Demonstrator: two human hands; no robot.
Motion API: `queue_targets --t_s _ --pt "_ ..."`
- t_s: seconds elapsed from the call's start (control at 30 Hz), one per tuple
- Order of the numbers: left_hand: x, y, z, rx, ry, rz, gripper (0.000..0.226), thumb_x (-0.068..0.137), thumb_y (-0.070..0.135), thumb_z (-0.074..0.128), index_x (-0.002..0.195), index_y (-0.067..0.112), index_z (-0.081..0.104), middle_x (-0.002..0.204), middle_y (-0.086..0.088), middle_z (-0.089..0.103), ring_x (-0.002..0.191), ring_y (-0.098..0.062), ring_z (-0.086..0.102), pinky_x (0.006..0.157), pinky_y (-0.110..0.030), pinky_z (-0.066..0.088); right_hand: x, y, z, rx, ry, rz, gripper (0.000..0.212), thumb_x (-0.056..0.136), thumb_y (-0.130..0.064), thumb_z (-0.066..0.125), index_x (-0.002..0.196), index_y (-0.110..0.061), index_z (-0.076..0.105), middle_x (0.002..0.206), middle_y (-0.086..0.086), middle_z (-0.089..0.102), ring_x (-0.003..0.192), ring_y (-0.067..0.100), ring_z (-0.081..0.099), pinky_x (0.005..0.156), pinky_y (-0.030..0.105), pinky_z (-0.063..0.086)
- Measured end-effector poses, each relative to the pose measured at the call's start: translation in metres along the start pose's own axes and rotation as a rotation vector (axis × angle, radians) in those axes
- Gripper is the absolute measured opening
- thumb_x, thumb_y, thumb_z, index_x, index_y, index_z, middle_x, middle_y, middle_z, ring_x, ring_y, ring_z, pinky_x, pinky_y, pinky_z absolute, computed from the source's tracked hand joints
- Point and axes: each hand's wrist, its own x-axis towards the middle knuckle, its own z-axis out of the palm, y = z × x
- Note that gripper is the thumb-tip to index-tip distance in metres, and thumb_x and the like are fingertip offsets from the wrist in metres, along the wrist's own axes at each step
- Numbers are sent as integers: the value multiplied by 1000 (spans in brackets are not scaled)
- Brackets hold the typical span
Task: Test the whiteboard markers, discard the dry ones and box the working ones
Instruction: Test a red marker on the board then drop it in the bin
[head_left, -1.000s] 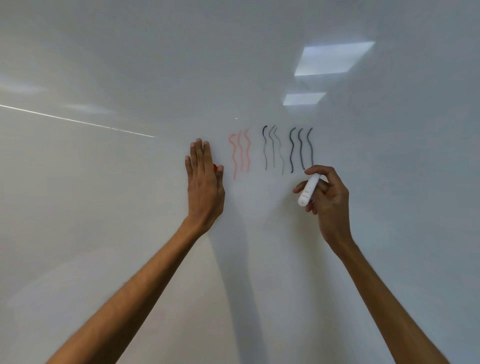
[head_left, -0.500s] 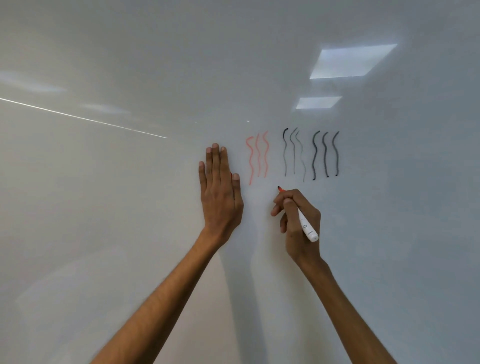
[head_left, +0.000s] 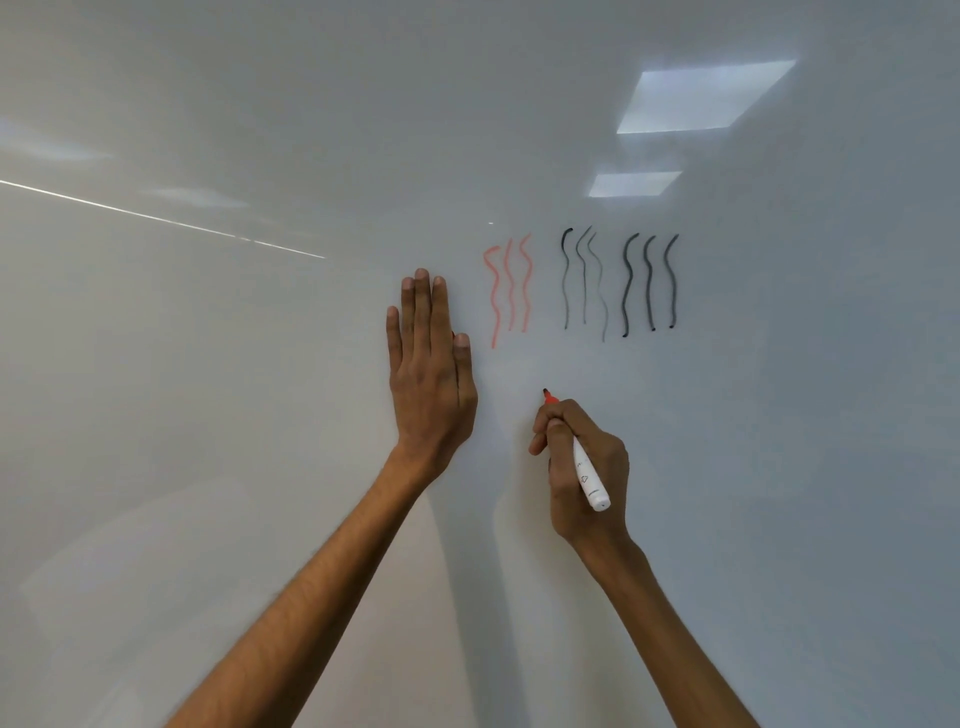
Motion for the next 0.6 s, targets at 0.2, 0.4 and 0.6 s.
queue_targets --t_s 0.2,0.4,0.6 --pt "-32 -3 -2 0 -32 -9 55 101 15 32 153 -1 22 162 -15 17 152 -26 11 123 -50 13 -12 0 2 5 15 19 27 94 -33 38 78 -24 57 63 -12 61 48 6 54 53 16 37" --pt "-39 -3 -4 5 -45 -12 55 101 16 31 152 -1 23 162 -15 18 152 -26 12 123 -50 13 -7 -14 -6 15 60 -41 15 93 -24 53 106 -26 44 62 1 65 48 11 57 45 27 46" --pt "-39 -3 -4 8 -53 -17 57 101 21 30 152 -2 21 162 -16 17 152 -27 11 123 -50 12 24 -18 -19 -1 156 -57 28 87 -38 63 96 -14 51 68 5 64 47 15 54 45 27 44"
